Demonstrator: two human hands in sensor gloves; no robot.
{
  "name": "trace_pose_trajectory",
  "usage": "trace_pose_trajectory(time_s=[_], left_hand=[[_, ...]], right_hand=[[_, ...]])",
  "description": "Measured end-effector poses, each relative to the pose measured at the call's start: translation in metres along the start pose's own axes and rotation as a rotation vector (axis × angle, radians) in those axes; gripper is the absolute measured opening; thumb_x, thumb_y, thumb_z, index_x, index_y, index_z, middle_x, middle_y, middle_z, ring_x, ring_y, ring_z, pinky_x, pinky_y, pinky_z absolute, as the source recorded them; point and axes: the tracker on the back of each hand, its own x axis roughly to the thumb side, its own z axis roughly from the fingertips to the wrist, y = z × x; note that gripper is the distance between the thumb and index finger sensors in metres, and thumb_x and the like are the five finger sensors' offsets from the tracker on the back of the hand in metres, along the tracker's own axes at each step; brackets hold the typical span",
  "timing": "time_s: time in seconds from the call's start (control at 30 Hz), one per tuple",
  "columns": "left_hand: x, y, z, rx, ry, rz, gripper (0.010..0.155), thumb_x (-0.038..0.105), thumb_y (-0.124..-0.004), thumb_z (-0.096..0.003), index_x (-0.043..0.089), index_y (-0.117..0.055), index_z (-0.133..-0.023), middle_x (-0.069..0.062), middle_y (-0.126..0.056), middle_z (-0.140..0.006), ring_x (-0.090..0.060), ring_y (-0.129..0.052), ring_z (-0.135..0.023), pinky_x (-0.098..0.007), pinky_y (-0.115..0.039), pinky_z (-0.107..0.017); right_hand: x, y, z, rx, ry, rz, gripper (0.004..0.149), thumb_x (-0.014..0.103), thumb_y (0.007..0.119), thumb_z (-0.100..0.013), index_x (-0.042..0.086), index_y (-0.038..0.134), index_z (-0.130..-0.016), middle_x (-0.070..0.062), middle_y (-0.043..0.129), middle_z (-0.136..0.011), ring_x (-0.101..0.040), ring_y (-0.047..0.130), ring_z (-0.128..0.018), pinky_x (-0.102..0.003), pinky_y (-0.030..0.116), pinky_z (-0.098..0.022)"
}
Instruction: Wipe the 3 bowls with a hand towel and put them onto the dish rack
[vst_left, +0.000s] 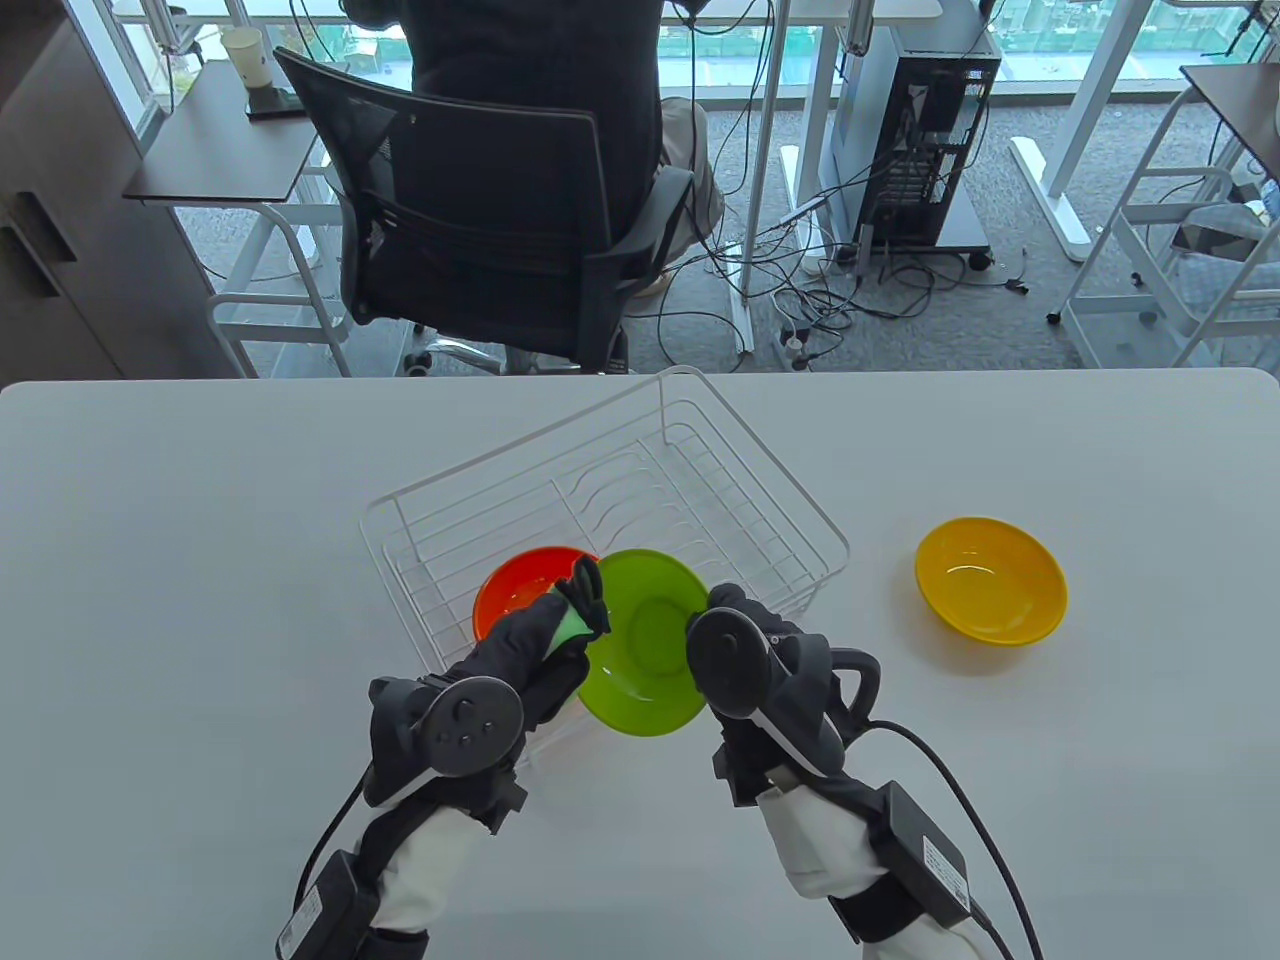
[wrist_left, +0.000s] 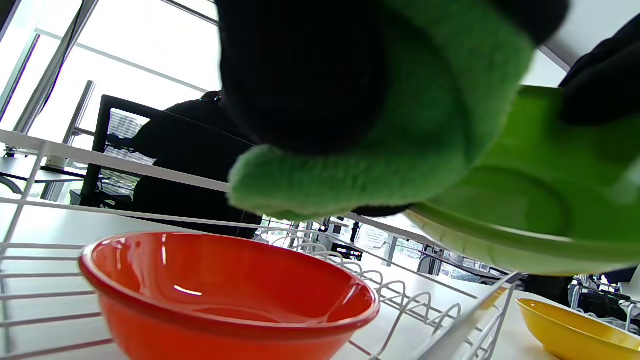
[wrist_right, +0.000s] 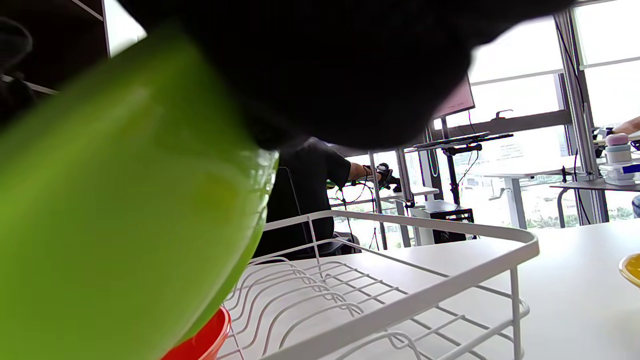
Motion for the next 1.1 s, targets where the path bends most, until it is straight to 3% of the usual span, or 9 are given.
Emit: trace_pose_trajectory(time_s=[0.47,0.67,0.77,0.83,1.0,1.1], left_hand=[[0.021,-0.002,0.001,0.026,-0.045,-0.072,0.062,0.037,-0.079,-0.0508,0.006,-0.072,-0.103,-0.031,-0.091,-0.086,-0.034,-0.107,-0.056,-0.017,-0.099,-0.025],[0.033,-0.002,0.0,0.037,-0.067,-0.062,0.063,0.037,-0.079,-0.0509,0.005,-0.07,-0.104,-0.031,-0.089,-0.088,-0.035,-0.106,-0.059,-0.018,-0.099,-0.027],[0.035,0.001,0.001,0.053,-0.078,-0.048,0.064,0.037,-0.079,-0.0511,0.005,-0.068,-0.105,-0.032,-0.087,-0.09,-0.036,-0.105,-0.061,-0.02,-0.099,-0.029],[0.037,0.001,0.001,0.021,-0.106,0.023,0.066,0.036,-0.078,-0.052,0.003,-0.064,-0.107,-0.034,-0.082,-0.094,-0.039,-0.101,-0.067,-0.023,-0.098,-0.035],[0.045,-0.007,-0.001,-0.191,-0.186,0.265,0.075,0.028,-0.075,-0.0555,-0.009,-0.041,-0.111,-0.043,-0.06,-0.104,-0.051,-0.084,-0.084,-0.034,-0.091,-0.053],[0.048,-0.007,0.0,-0.206,-0.215,0.189,0.073,0.026,-0.075,-0.0552,-0.009,-0.043,-0.11,-0.04,-0.063,-0.104,-0.048,-0.086,-0.084,-0.034,-0.092,-0.051]], right_hand=[[0.024,0.009,0.014,-0.02,-0.077,0.005,0.049,0.033,0.085,-0.045,-0.006,0.09,-0.074,-0.014,0.096,-0.036,-0.007,0.099,-0.005,-0.028,0.088,-0.008],[0.031,0.007,0.02,-0.001,-0.1,-0.112,0.049,0.031,0.084,-0.045,-0.007,0.089,-0.075,-0.015,0.096,-0.037,-0.008,0.1,-0.006,-0.028,0.088,-0.008],[0.034,0.006,0.023,-0.048,-0.133,-0.087,0.049,0.031,0.083,-0.046,-0.007,0.088,-0.076,-0.015,0.096,-0.037,-0.008,0.1,-0.007,-0.028,0.089,-0.009],[0.035,0.005,0.025,-0.067,-0.142,-0.098,0.049,0.03,0.083,-0.046,-0.007,0.088,-0.077,-0.016,0.096,-0.039,-0.009,0.101,-0.008,-0.028,0.089,-0.01],[0.03,0.003,0.022,-0.121,-0.143,-0.068,0.049,0.03,0.083,-0.045,-0.006,0.087,-0.078,-0.017,0.096,-0.04,-0.01,0.101,-0.009,-0.029,0.089,-0.011],[0.026,0.001,0.02,-0.12,-0.136,-0.075,0.048,0.03,0.084,-0.045,-0.005,0.088,-0.078,-0.017,0.096,-0.039,-0.01,0.101,-0.009,-0.03,0.089,-0.01]])
